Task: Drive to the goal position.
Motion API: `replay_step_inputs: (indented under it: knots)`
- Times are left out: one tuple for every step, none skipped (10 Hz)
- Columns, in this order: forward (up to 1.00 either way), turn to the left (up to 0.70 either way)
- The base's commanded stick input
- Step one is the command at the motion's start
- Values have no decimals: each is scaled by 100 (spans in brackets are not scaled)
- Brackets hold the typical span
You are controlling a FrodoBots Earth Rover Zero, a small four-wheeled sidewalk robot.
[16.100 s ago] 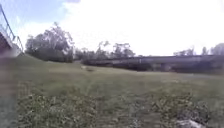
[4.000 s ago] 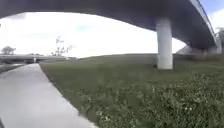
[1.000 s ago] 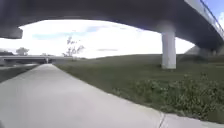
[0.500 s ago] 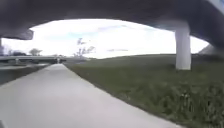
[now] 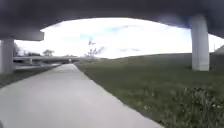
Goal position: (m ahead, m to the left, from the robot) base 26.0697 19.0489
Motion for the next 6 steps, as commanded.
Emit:
replay_step_inputs:
  knots:
    - [70,35]
    - [70,35]
    - [70,35]
    - [70,35]
    - [76,35]
    - [85,34]
